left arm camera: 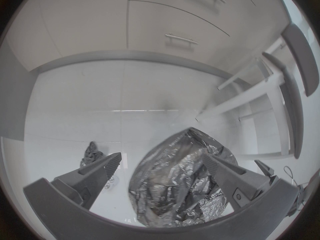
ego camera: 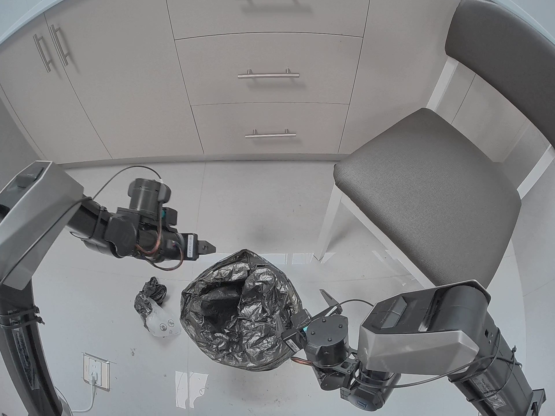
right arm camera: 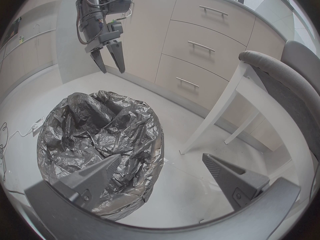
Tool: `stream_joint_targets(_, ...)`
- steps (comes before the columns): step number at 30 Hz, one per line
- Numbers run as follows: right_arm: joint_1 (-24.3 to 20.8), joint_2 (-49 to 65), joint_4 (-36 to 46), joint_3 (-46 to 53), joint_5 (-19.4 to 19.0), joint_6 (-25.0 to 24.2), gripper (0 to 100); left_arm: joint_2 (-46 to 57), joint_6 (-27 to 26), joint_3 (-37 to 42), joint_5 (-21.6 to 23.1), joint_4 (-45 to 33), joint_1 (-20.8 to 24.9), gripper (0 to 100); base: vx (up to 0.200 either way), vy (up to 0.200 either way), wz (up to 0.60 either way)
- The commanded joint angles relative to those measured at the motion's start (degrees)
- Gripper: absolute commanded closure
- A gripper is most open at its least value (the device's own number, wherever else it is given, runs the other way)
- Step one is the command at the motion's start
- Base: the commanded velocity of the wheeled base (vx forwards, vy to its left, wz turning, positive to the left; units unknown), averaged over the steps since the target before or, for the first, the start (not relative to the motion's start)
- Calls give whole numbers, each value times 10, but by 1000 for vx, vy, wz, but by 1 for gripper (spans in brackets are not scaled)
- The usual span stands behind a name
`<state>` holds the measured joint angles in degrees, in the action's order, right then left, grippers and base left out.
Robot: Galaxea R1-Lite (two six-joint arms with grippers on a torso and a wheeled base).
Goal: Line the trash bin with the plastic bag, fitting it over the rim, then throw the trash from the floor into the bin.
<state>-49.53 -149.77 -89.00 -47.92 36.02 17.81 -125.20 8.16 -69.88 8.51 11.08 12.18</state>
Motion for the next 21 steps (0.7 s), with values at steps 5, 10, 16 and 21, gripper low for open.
stream_joint_targets(5, 4, 8, -10, 3, 1, -3, 0, -52, 6, -126, 19, -30, -107, 0, 0, 0, 0)
stream_joint_targets(10, 8, 5, -10, 1, 2, -2, 0, -117, 11, -263, 16, -133, -133, 0, 0, 0, 0)
stream_joint_targets(16, 15, 4, -10, -7, 1, -2, 0, -203, 34, -403, 8, -186, -146, 0, 0, 0, 0)
stream_joint_targets(21, 20, 3, -10, -6, 2, -4, 0, -315, 36, -447, -46, -215, -169, 0, 0, 0, 0)
